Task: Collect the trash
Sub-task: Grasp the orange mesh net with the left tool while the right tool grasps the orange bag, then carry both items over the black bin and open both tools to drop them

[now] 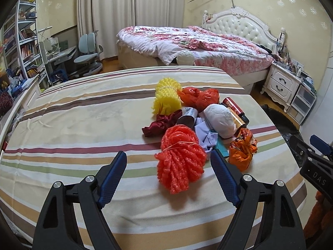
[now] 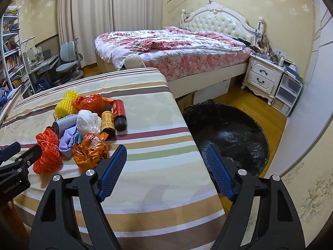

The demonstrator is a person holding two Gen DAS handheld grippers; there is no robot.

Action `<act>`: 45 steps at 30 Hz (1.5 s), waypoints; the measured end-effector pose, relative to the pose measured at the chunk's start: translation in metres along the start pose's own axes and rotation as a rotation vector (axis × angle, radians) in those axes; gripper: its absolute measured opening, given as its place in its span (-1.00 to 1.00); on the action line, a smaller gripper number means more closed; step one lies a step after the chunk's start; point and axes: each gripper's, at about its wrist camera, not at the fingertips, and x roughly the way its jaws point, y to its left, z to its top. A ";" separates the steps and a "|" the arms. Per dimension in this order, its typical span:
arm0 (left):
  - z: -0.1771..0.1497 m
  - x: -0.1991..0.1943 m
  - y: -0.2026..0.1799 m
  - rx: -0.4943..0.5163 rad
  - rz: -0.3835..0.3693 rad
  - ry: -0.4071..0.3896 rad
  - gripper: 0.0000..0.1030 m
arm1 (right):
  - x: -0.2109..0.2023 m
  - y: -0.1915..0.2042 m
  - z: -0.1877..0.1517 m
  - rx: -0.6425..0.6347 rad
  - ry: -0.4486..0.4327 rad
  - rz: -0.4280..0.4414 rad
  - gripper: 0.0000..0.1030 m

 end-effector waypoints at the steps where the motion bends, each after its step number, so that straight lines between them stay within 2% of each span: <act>1: 0.000 0.003 -0.002 0.004 0.000 0.004 0.56 | 0.001 0.001 0.000 0.000 0.003 0.000 0.49; 5: -0.003 0.015 -0.002 0.006 0.001 0.042 0.55 | 0.005 0.001 0.000 -0.002 0.013 0.003 0.49; 8: -0.006 0.018 0.001 -0.005 -0.025 0.065 0.21 | 0.006 0.005 0.000 -0.007 0.016 0.010 0.49; 11: -0.008 0.018 0.005 -0.013 -0.039 0.076 -0.03 | 0.006 0.010 -0.001 -0.017 0.017 0.024 0.49; 14: -0.010 0.010 0.009 -0.003 -0.025 0.055 -0.08 | 0.004 0.019 -0.001 -0.032 0.015 0.043 0.49; 27: -0.007 -0.011 0.042 -0.020 0.059 -0.021 -0.09 | 0.018 0.077 -0.006 -0.124 0.064 0.148 0.49; 30: -0.007 -0.009 0.048 -0.033 0.063 -0.015 -0.09 | 0.025 0.085 -0.010 -0.147 0.087 0.157 0.31; 33: -0.009 -0.007 0.049 -0.036 0.063 -0.008 -0.09 | 0.031 0.087 -0.012 -0.150 0.112 0.173 -0.03; 34: -0.010 -0.007 0.050 -0.036 0.061 -0.006 -0.09 | 0.031 0.087 -0.013 -0.147 0.117 0.181 -0.07; 45: -0.005 -0.018 0.031 -0.017 0.015 -0.048 -0.09 | 0.005 0.068 -0.010 -0.135 0.042 0.164 -0.08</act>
